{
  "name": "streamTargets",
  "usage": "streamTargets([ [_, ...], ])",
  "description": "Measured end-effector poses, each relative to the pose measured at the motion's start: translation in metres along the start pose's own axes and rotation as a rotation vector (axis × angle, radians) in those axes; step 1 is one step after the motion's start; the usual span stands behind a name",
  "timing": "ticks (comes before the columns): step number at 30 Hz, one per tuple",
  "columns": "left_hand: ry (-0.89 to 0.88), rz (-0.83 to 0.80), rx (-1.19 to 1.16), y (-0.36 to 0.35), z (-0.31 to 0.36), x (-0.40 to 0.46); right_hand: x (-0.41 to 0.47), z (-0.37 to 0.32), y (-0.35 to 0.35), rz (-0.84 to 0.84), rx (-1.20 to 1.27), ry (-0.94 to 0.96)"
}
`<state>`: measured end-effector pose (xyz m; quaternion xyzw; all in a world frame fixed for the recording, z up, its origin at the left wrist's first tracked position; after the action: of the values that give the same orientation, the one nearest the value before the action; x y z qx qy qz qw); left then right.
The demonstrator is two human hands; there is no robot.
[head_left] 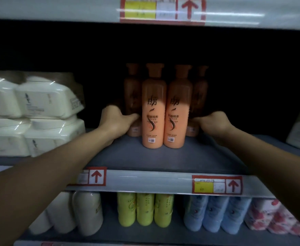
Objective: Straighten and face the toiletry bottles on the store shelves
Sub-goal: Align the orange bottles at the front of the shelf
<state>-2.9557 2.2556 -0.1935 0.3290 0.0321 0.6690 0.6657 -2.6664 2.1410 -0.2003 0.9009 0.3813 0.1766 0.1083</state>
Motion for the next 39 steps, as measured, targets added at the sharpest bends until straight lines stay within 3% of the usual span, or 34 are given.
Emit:
streamTargets([
  [4,-0.072,0.034,0.034,0.027,-0.002,-0.018,-0.027,-0.002,0.017,-0.038,0.114,0.076],
  [18,-0.173,0.001,-0.095,0.068,0.011,-0.095,-0.112,-0.019,0.038,-0.116,0.151,0.263],
  [31,-0.232,-0.024,-0.109,0.033,0.035,-0.109,-0.125,-0.032,-0.003,-0.15,0.214,0.332],
  [39,-0.246,0.03,-0.093,0.018,0.041,-0.108,-0.123,-0.031,-0.001,-0.062,0.129,0.354],
])
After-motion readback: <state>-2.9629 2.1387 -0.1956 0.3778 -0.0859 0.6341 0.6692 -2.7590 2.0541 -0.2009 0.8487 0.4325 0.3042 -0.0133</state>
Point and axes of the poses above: each hand's wrist, its own x-axis towards the middle knuckle, its own y-axis out of the back of the hand, z = x × y, the point moved 6 cm from there along x, towards the middle knuckle, and after that the axes turned 7 degrees about x, right-handed, at the moved point
